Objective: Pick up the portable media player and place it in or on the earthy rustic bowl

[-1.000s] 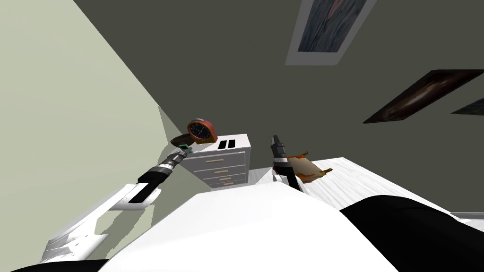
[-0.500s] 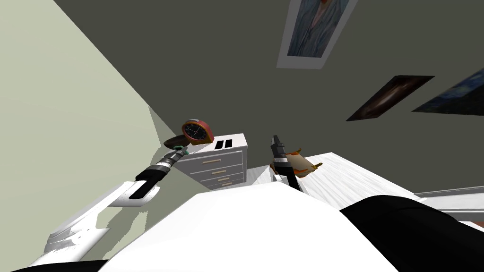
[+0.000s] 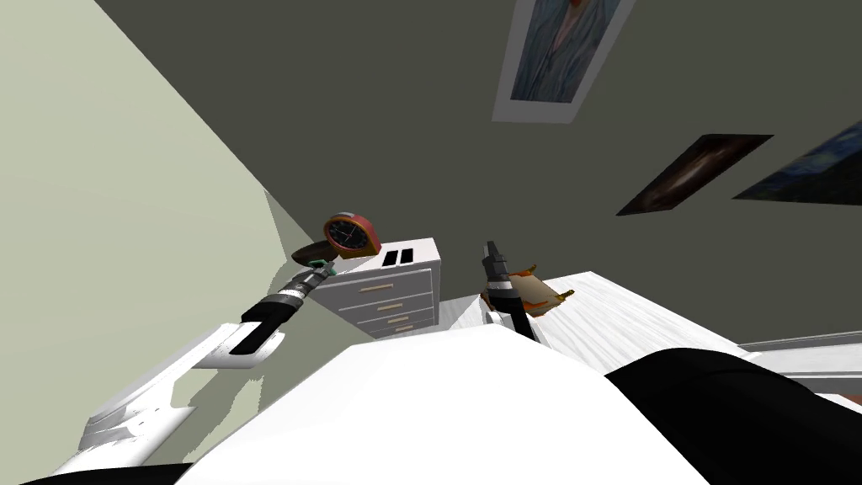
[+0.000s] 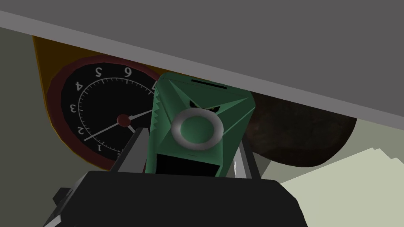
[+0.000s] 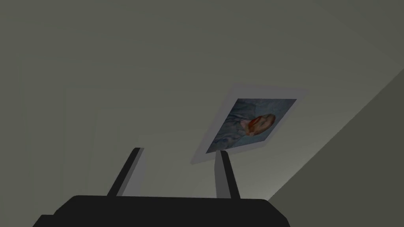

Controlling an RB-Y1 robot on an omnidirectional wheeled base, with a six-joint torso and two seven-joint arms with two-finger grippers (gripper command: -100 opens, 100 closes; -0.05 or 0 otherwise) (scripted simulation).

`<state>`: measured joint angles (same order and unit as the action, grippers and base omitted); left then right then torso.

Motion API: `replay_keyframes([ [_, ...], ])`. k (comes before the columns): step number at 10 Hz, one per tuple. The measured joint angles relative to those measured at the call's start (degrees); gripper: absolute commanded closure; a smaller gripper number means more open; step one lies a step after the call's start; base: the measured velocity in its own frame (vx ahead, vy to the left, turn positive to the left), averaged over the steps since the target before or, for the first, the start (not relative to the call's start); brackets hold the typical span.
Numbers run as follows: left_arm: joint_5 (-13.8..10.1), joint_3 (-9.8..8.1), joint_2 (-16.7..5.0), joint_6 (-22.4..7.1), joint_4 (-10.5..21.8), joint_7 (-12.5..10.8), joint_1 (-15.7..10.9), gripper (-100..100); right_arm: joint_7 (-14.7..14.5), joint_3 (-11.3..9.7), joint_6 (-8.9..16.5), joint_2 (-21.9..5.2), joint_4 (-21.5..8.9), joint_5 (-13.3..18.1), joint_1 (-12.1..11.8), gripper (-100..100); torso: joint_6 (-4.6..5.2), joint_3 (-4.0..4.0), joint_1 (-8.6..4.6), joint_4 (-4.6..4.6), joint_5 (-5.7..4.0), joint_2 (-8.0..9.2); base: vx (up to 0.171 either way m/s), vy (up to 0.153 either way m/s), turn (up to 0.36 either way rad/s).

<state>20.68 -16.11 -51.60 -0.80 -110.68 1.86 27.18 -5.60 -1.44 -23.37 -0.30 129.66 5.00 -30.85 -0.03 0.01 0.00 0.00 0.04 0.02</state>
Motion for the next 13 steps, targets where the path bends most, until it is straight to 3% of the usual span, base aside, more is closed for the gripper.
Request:
replay_keyframes([
  [3, 0.68, 0.74, 1.09, 0.83, -3.23, 0.38, 1.82, 100, 0.00, 0.00, 0.00, 0.00, 0.00, 0.00, -0.01, 0, -0.07, -0.06, 0.05, -0.03, 0.01, -0.10, 0.037, 0.010, 0.157],
  [4, 0.71, 0.79, 1.17, 0.92, -3.30, 0.43, 1.90, 0, 0.00, 0.00, 0.00, 0.00, 0.00, 0.00, 0.00, 0, 0.00, -0.05, 0.02, -0.03, -0.01, -0.08, 0.000, 0.000, 0.000],
  [5, 0.70, 0.78, 1.16, 0.90, -3.28, 0.42, 1.90, 100, 0.00, 0.00, 0.00, 0.00, 0.00, 0.00, 0.00, 0, 0.00, -0.03, 0.00, -0.02, -0.02, -0.04, -0.151, -0.037, 0.096],
  [9, 0.52, 0.56, 0.65, 0.25, -3.79, 0.10, 2.98, 100, 0.00, -0.01, 0.00, 0.01, 0.00, 0.00, 0.03, 0, -0.19, 0.56, -0.10, 0.20, -0.05, 0.98, -0.211, -0.021, 0.050],
  [13, 0.55, -0.91, -1.22, -2.98, -3.79, -0.92, 3.36, 100, 0.00, 0.00, 0.00, 0.00, -0.01, 0.00, 0.02, 0, -0.16, 0.46, -0.10, 0.18, -0.10, 0.77, -0.166, -0.014, -0.011],
])
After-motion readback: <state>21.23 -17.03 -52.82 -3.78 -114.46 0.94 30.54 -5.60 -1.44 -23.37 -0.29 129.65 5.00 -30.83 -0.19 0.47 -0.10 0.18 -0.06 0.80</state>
